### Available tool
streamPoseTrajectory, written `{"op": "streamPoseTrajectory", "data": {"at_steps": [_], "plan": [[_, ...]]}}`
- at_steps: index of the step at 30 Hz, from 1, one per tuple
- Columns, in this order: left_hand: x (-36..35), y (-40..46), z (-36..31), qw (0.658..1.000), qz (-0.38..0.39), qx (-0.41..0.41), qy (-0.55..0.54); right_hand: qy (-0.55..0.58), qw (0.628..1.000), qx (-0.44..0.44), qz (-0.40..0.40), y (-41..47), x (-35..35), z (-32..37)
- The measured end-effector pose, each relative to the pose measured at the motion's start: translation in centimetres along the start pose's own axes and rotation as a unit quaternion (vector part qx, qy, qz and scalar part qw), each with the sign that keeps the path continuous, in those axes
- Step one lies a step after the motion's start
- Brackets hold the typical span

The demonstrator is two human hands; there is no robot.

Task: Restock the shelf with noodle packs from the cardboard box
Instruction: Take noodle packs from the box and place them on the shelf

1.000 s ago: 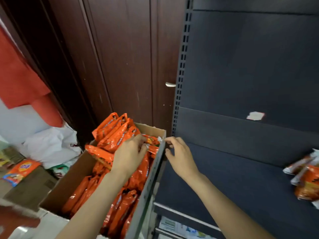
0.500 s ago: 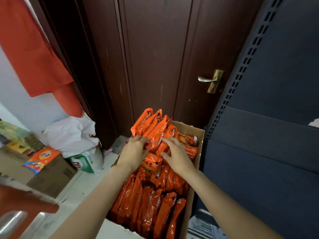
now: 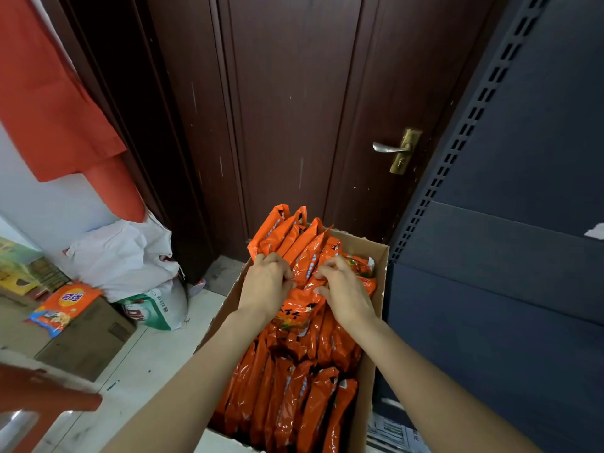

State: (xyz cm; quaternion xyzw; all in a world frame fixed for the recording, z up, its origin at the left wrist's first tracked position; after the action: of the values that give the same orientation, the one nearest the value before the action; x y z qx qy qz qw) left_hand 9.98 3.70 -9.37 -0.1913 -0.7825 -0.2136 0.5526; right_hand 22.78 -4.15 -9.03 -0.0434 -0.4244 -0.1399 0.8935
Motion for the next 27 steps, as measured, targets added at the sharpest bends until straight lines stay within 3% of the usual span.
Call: {"op": "streamPoseTrajectory", "data": {"at_steps": [10, 17, 27], "plan": [[2.0, 0.2, -0.9, 0.987, -0.022, 0.04, -0.152, 0.047, 0.999, 0.005, -0.015, 0.5, 1.6, -1.4], [4.1, -0.2, -2.4, 0.967, -0.092, 0.051, -0.23, 0.156, 0.967, 0.007, -0.202, -0.3, 4.5, -1.8], [7.0, 0.2, -13.1, 0.953, -0.197, -0.126, -0.193, 0.17, 0.925, 0.078, -0.33, -5.7, 14.1, -2.6]]}}
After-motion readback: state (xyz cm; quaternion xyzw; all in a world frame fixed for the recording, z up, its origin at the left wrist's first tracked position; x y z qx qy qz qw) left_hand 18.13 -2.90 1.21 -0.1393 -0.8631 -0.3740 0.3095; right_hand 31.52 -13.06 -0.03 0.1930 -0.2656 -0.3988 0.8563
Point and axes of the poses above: each hand's wrist, its own y-axis towards the middle knuckle, its own x-axis out of the back of the hand, z = x × y, the point moved 2 cm from there along y, towards the middle knuckle, and after that the axes turned 11 degrees about y, right-handed, at the moved point
